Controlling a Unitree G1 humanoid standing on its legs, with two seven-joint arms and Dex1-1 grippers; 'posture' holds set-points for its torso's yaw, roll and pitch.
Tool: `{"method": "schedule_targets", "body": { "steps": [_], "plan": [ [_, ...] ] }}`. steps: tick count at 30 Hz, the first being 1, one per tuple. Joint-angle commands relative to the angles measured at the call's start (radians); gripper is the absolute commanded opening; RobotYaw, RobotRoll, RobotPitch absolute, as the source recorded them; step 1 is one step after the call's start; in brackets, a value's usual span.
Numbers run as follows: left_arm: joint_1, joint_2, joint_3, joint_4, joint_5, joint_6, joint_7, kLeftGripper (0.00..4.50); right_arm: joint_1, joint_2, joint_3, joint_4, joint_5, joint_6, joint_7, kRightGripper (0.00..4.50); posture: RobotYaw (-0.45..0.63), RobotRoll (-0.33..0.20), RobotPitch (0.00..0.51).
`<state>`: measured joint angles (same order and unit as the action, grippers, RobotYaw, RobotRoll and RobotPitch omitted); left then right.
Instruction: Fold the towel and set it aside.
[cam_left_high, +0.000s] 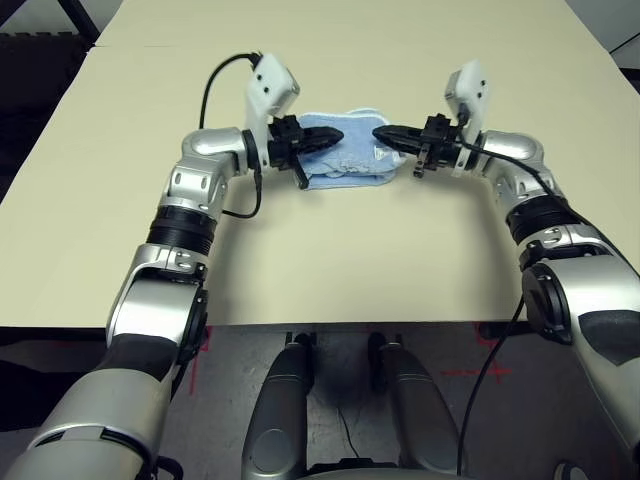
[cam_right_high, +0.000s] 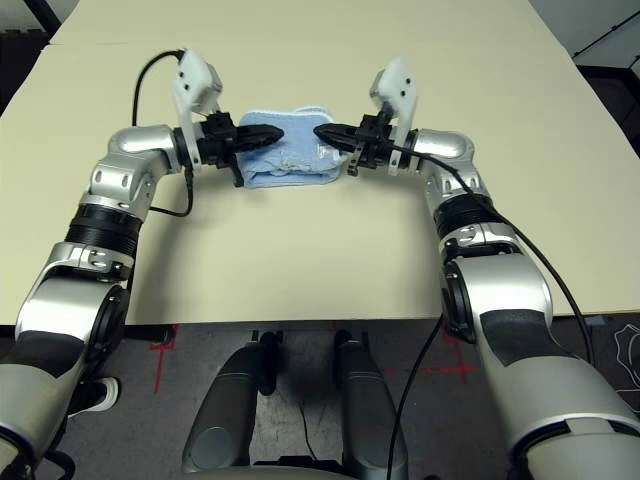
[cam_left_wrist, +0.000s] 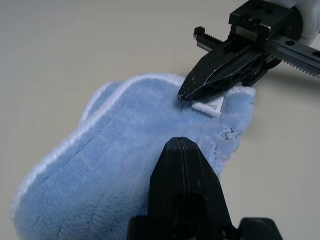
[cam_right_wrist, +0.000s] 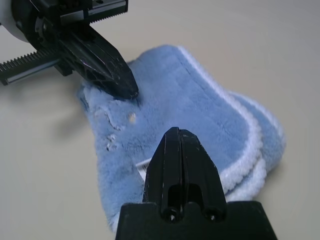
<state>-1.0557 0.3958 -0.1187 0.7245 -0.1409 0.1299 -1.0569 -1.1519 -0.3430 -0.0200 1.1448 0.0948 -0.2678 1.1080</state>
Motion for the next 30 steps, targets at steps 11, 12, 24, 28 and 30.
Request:
{"method": "schedule_targets", "body": {
  "steps": [11, 12, 24, 28, 30],
  "plan": [
    [-0.013, 0.013, -0.020, 0.132, 0.093, -0.071, 0.010, 0.03, 0.073, -0.019, 0.017, 0.047, -0.064, -0.019, -0.031, 0.00, 0.07, 0.000, 0.251],
    [-0.016, 0.017, -0.018, 0.135, 0.092, -0.072, 0.009, 0.03, 0.077, -0.016, 0.020, 0.048, -0.067, -0.021, -0.035, 0.00, 0.08, 0.000, 0.252],
    [-0.067, 0.036, 0.064, 0.103, 0.027, -0.026, -0.004, 0.03, 0.038, -0.005, -0.081, 0.036, 0.033, -0.009, 0.016, 0.00, 0.09, 0.000, 0.247],
    [-0.122, 0.017, 0.104, 0.146, 0.022, -0.027, 0.052, 0.03, -0.009, -0.006, -0.126, 0.026, 0.070, 0.012, -0.014, 0.00, 0.08, 0.000, 0.246],
    [-0.143, -0.002, 0.114, 0.181, 0.031, -0.045, 0.095, 0.03, -0.029, 0.000, -0.125, 0.032, 0.058, 0.010, -0.067, 0.00, 0.08, 0.000, 0.247]
  ]
}}
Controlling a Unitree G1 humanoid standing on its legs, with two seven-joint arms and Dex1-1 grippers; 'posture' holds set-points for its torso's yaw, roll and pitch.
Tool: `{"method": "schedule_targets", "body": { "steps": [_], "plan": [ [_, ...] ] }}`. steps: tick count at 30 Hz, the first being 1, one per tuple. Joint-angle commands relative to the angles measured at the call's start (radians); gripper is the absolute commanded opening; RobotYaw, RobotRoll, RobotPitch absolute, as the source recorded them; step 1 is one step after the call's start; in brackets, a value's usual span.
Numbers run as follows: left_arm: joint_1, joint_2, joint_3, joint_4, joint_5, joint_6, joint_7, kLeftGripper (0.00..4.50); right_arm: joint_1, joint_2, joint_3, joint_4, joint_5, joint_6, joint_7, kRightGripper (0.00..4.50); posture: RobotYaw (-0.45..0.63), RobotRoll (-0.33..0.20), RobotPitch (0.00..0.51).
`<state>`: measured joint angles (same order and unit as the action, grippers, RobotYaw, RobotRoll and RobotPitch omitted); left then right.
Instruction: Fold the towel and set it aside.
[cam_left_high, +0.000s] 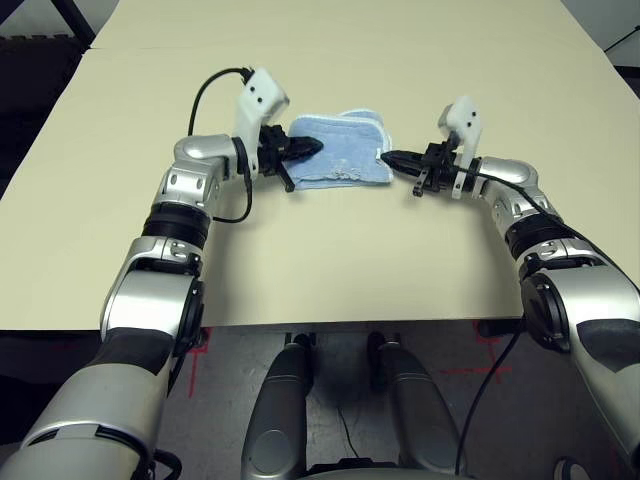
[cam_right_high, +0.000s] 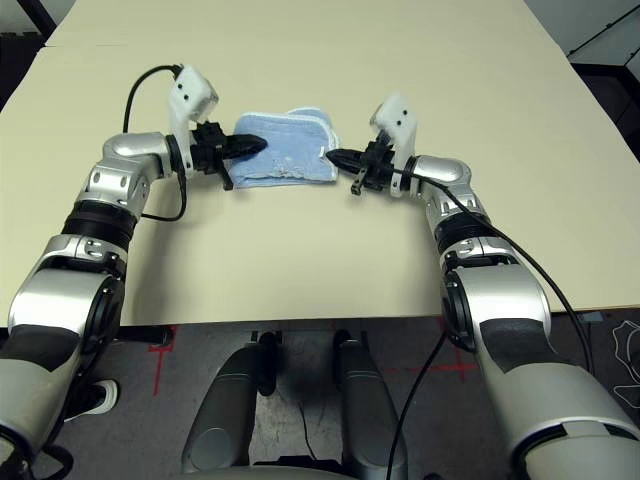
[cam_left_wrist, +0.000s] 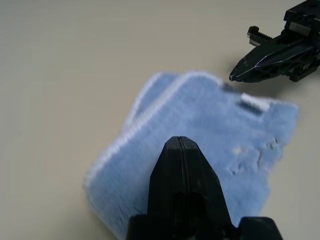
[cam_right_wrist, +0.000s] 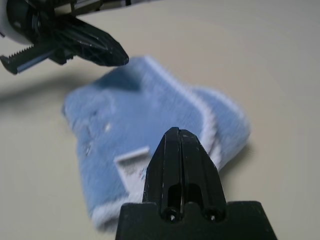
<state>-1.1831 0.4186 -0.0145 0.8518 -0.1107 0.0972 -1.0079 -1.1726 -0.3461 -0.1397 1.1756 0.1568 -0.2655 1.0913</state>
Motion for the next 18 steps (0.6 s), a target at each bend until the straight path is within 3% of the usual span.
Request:
{"method": "schedule_targets", "body": {
  "steps": [1, 9, 18],
  "plan": [
    [-0.024, -0.037, 0.009, 0.076, 0.010, -0.024, 0.067, 0.03, -0.020, 0.010, -0.001, 0.004, -0.015, 0.009, -0.086, 0.00, 0.08, 0.000, 0.248],
    [-0.059, -0.079, -0.007, 0.223, 0.064, -0.064, 0.152, 0.03, -0.070, 0.057, 0.044, 0.043, -0.094, 0.051, -0.303, 0.00, 0.07, 0.000, 0.254],
    [-0.067, -0.068, 0.007, 0.275, 0.083, -0.098, 0.208, 0.03, -0.068, 0.082, 0.045, 0.055, -0.108, 0.057, -0.351, 0.00, 0.07, 0.000, 0.286]
  ]
}}
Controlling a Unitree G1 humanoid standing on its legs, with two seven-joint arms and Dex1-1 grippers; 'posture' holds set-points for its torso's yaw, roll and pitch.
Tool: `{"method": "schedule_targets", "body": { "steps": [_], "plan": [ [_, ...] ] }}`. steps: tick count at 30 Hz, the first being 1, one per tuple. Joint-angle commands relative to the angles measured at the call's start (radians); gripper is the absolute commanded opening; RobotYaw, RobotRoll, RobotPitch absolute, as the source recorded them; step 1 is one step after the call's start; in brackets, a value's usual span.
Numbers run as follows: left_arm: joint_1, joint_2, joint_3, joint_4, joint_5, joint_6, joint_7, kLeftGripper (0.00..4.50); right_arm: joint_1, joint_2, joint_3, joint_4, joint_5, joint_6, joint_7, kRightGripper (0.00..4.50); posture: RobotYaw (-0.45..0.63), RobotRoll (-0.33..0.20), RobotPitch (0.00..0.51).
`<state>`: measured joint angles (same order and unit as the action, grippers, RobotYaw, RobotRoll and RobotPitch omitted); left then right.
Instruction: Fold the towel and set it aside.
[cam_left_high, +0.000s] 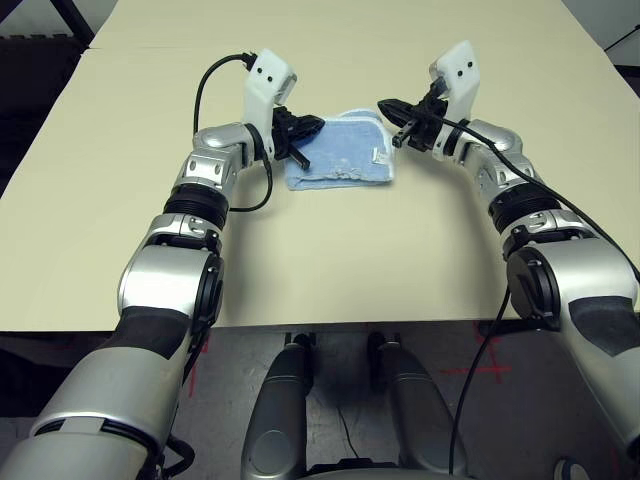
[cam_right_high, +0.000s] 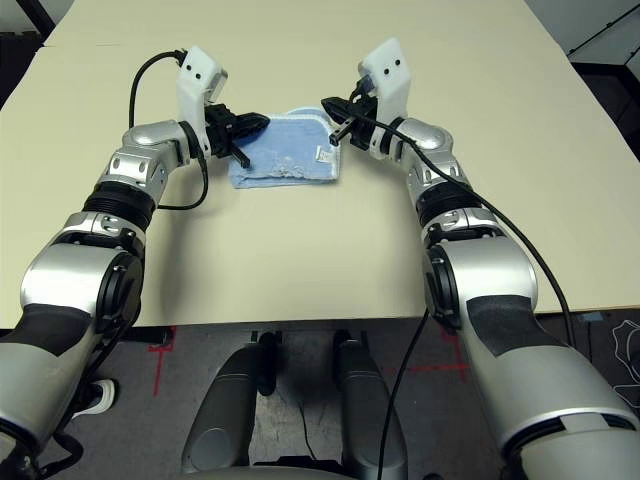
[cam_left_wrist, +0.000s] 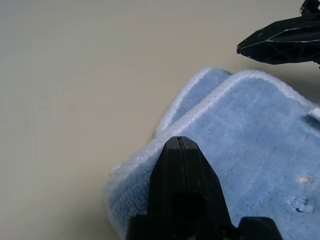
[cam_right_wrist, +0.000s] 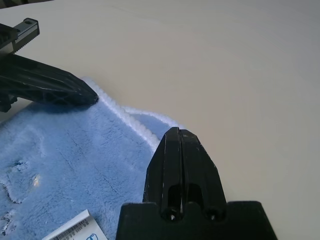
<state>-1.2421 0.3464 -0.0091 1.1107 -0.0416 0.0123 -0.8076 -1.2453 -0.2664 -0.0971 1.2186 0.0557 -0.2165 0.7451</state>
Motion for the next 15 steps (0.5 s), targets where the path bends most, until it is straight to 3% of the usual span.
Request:
{"method": "schedule_targets", "body": {
  "steps": [1, 15],
  "plan": [
    [-0.007, 0.006, 0.003, 0.019, 0.015, -0.015, 0.013, 0.03, 0.006, 0.006, 0.006, 0.012, -0.010, 0.009, -0.007, 0.00, 0.07, 0.000, 0.292],
    [0.077, 0.016, -0.011, 0.019, 0.043, -0.008, 0.062, 0.03, 0.052, 0.039, 0.068, 0.027, -0.095, 0.071, -0.106, 0.00, 0.07, 0.000, 0.329]
  ]
}}
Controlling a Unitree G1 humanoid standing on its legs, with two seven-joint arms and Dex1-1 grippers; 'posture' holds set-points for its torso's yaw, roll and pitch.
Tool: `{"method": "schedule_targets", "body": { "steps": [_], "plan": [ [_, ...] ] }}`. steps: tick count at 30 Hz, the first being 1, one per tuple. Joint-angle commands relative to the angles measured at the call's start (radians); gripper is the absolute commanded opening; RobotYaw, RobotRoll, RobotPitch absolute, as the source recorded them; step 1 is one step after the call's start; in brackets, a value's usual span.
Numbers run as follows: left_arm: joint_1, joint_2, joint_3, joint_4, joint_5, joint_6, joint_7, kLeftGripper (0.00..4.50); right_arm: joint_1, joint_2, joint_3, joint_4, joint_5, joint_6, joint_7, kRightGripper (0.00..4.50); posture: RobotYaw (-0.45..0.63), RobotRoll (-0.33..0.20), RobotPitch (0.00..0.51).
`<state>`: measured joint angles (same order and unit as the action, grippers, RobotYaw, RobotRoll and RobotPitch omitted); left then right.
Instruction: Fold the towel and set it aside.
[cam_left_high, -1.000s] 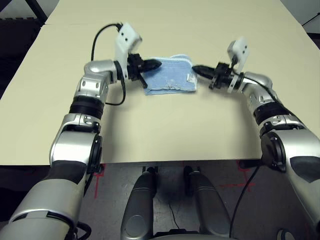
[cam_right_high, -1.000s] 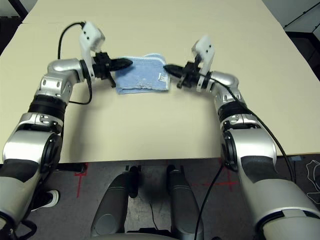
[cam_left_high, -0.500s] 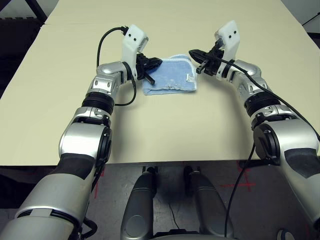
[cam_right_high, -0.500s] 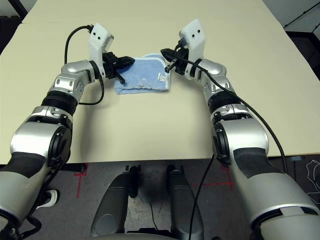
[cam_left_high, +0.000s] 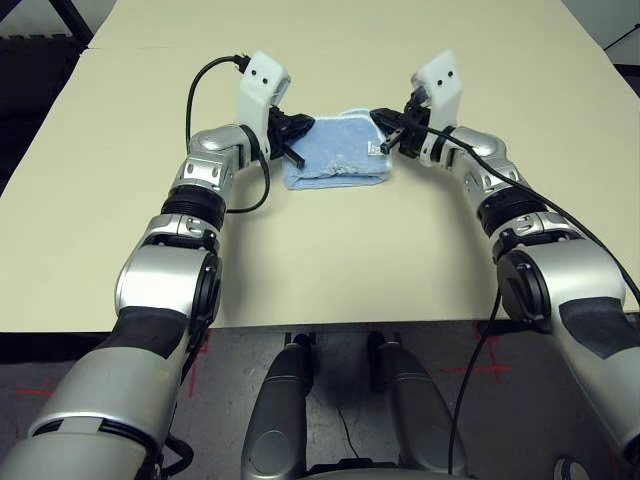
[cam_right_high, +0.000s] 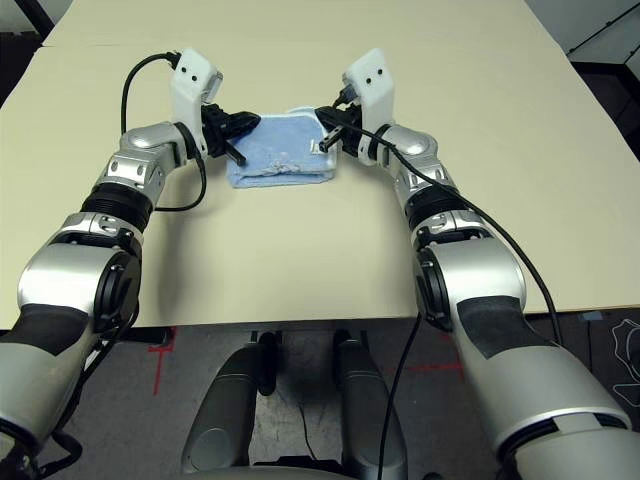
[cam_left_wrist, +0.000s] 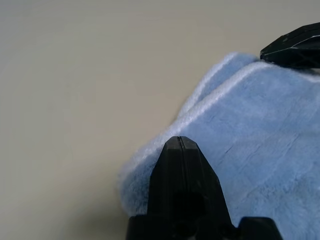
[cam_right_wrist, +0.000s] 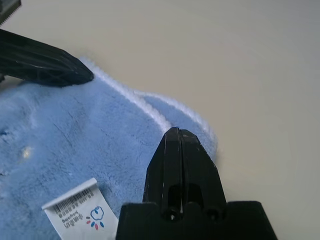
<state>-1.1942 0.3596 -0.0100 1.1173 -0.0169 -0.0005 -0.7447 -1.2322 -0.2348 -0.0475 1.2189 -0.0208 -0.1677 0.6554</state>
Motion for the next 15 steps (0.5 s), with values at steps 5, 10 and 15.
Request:
{"method": "schedule_targets", "body": {
  "steps": [5, 10, 15],
  "plan": [
    [0.049, 0.002, -0.012, 0.003, 0.021, 0.012, -0.008, 0.03, 0.066, 0.023, 0.020, 0.034, -0.028, 0.029, -0.045, 0.00, 0.08, 0.000, 0.330],
    [0.043, 0.004, -0.002, -0.007, 0.014, 0.012, -0.004, 0.03, 0.056, 0.021, -0.001, 0.025, -0.006, 0.009, -0.029, 0.00, 0.08, 0.000, 0.323],
    [0.022, 0.005, 0.034, -0.052, -0.026, -0.007, -0.020, 0.03, 0.042, -0.001, -0.074, -0.004, 0.080, -0.057, 0.071, 0.00, 0.08, 0.000, 0.308]
  ]
}}
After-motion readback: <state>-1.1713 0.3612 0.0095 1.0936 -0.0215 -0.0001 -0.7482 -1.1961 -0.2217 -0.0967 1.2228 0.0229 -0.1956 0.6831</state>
